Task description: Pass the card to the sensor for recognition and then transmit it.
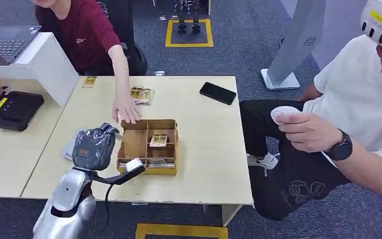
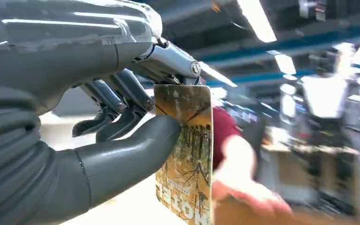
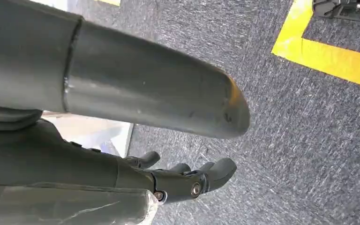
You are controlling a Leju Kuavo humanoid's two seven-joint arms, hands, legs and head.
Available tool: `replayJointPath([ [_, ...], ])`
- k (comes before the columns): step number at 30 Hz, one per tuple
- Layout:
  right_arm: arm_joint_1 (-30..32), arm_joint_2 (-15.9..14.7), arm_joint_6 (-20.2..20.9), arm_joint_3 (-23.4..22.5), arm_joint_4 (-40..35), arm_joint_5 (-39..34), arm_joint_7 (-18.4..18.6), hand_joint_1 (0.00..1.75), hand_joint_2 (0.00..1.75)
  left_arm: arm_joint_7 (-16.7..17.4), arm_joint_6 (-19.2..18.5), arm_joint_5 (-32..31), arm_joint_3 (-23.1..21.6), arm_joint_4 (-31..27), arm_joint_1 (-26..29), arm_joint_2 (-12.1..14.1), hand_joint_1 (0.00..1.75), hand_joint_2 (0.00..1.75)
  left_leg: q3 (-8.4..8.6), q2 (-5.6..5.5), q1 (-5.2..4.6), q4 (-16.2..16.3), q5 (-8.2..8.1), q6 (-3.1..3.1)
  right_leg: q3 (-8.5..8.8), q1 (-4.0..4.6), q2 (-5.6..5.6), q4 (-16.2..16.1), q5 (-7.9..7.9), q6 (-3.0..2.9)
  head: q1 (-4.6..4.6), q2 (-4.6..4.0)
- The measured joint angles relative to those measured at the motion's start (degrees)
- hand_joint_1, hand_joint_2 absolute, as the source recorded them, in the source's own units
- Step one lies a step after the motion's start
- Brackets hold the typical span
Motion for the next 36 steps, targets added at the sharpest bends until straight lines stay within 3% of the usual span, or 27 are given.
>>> replayJointPath([
  [7, 0.0, 0.0, 0.5, 2.3, 0.0, 0.0, -0.1, 0.0, 0.0, 1.1, -2.3, -0.6, 8.9, 2.0, -7.2, -3.2, 1.75, 1.75, 0.0, 0.01, 0.0, 0.0, 0.06, -0.02, 0.0, 0.0, 0.02, 0.0, 0.02, -0.02, 0.0, 0.0],
  [21, 0.0, -0.2, 0.5, 4.7, 0.0, 0.0, 0.5, 0.0, 0.0, 0.2, -2.3, -3.1, 19.4, 6.6, -11.2, -6.4, 1.75, 1.75, -0.02, 0.0, 0.0, 0.0, 0.06, -0.02, -0.02, 0.0, 0.02, 0.0, 0.02, -0.02, 0.0, 0.0],
  [22, -0.1, -0.2, 0.5, 4.7, 0.0, 0.0, 0.5, 0.0, 0.0, 0.2, -2.3, -3.2, 19.6, 6.8, -11.2, -6.5, 0.77, 1.75, -0.02, 0.01, 0.0, 0.0, 0.06, -0.02, -0.02, 0.0, 0.02, 0.0, 0.02, -0.02, 0.0, 0.0],
  [23, -0.1, -0.2, 0.5, 4.7, 0.0, -0.1, 0.5, 0.0, 0.0, 0.1, -2.4, -3.2, 19.7, 7.1, -11.2, -6.6, 0.77, 1.75, -0.02, 0.01, -0.01, 0.0, 0.05, -0.02, -0.02, 0.0, 0.02, 0.0, 0.02, -0.02, -0.02, 0.0],
  [24, 0.0, -0.2, 0.5, 4.7, 0.0, -0.1, 0.5, 0.0, 0.0, 0.1, -2.3, -3.2, 19.9, 7.3, -11.2, -6.8, 0.0, 1.75, -0.02, 0.01, -0.01, 0.0, 0.05, -0.02, -0.02, 0.0, 0.02, 0.0, 0.02, -0.02, 0.0, 0.0],
  [36, 0.0, -0.2, 0.5, 4.7, 0.0, -0.1, 0.5, 0.0, 0.0, -0.2, -1.6, -3.6, 20.8, 8.2, -11.2, -7.8, 0.0, 1.75, -0.02, 0.01, -0.01, 0.0, 0.05, -0.02, -0.02, 0.0, 0.02, 0.0, 0.02, -0.02, 0.0, 0.0],
])
